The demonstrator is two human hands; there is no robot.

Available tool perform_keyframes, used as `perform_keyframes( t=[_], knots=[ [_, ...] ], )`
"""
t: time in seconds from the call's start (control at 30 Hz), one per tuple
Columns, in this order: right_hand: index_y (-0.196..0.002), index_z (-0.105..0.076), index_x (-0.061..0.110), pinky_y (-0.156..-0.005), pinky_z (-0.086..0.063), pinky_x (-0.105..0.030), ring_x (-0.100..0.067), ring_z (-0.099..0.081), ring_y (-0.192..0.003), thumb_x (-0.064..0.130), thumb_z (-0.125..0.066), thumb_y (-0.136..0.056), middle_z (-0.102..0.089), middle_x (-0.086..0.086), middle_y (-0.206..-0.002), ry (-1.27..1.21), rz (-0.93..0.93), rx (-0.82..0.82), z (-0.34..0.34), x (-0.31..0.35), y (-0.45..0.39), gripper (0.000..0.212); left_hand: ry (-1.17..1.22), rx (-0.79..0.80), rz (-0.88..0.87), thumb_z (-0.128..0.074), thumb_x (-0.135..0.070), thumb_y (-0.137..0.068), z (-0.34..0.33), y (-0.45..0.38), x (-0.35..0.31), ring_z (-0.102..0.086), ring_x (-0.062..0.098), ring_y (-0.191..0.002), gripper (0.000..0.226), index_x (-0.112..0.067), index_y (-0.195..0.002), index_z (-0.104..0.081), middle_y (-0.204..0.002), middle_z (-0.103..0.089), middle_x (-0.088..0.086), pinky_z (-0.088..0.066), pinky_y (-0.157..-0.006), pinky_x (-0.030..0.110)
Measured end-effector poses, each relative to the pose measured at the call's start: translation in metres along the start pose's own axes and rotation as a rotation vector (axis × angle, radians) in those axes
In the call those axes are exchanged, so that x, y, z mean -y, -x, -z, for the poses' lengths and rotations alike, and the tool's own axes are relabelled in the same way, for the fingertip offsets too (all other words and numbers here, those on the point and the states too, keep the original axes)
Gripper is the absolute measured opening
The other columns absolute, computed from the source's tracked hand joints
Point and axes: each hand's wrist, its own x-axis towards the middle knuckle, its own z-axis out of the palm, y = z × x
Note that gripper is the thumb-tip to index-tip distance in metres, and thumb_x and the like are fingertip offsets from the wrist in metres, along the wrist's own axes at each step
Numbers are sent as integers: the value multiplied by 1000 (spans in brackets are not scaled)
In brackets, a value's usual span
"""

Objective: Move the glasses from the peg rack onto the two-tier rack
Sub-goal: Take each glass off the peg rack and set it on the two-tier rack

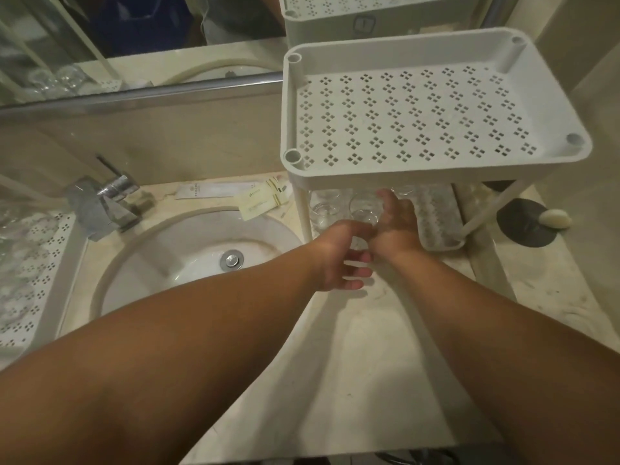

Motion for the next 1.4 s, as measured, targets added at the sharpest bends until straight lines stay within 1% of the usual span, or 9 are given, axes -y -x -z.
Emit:
perform_keyframes(
  t=[0.23,0.37,0.5,0.67,0.83,0.97,1.1,1.23,1.4],
  knots=[
    [-145,-33,27,-96,-37,-30,-27,-40,-129,25,-70,-86,-32,-8,-144,33,47,-47,-2,1,-3,70,45,-59,-38,-63,-39,-64,-3,-7,0,-61,26,-74,27,-21,-84,-68,-89,-65,7,-50,-72,35],
    [-143,-35,25,-104,-38,-38,-29,-40,-131,29,-71,-84,-36,-7,-145,58,59,-87,-3,2,-5,69,88,-90,-57,-57,-37,-82,-5,-6,0,-62,25,-72,16,-24,-84,-66,-86,-67,5,-51,-72,34],
    [-140,-41,23,-103,-37,-34,-26,-44,-129,35,-74,-80,-43,-6,-142,43,79,-119,-3,1,-9,70,120,-126,-64,-55,-34,-88,-5,-8,-2,-60,24,-71,15,-23,-85,-64,-88,-64,5,-49,-70,33],
    [-139,-41,17,-102,-33,-30,-27,-42,-129,37,-77,-79,-43,-10,-139,17,87,-125,-6,1,-13,73,153,-136,-65,-57,-34,-87,-4,-8,-5,-61,23,-73,15,-24,-94,-65,-98,-62,7,-50,-71,35],
    [-145,-36,11,-112,-31,-36,-26,-35,-137,49,-77,-79,-38,-11,-148,68,54,-93,-3,2,-15,86,146,-134,-72,-62,-32,-82,-3,-5,-4,-61,23,-74,20,-23,-98,-68,-96,-62,5,-50,-70,34],
    [-146,-34,15,-111,-34,-39,-27,-36,-137,50,-80,-75,-37,-10,-149,13,39,-92,-2,4,-7,91,142,-132,-90,-64,-33,-80,0,0,-1,-60,23,-74,23,-23,-100,-68,-95,-61,5,-50,-67,33],
    [-144,-36,18,-106,-36,-33,-26,-40,-132,36,-81,-76,-39,-11,-144,-61,60,-171,-5,5,5,83,133,-132,-115,-62,-35,-84,9,6,5,-60,23,-76,20,-24,-100,-64,-97,-60,5,-51,-67,34],
    [-143,-37,24,-103,-43,-36,-25,-45,-129,29,-80,-78,-37,-9,-143,-120,11,-219,-8,11,18,78,14,-153,-179,-55,-33,-94,17,12,13,-61,22,-78,18,-22,-107,-60,-96,-60,2,-51,-73,36],
    [-121,-53,24,-91,-49,-32,-29,-61,-104,18,-78,-81,-42,-8,-130,-208,10,-279,-16,26,46,48,-36,-122,-257,-58,-30,-92,39,35,21,-62,22,-79,11,-26,-102,-62,-96,-61,3,-50,-73,36]
  ],
)
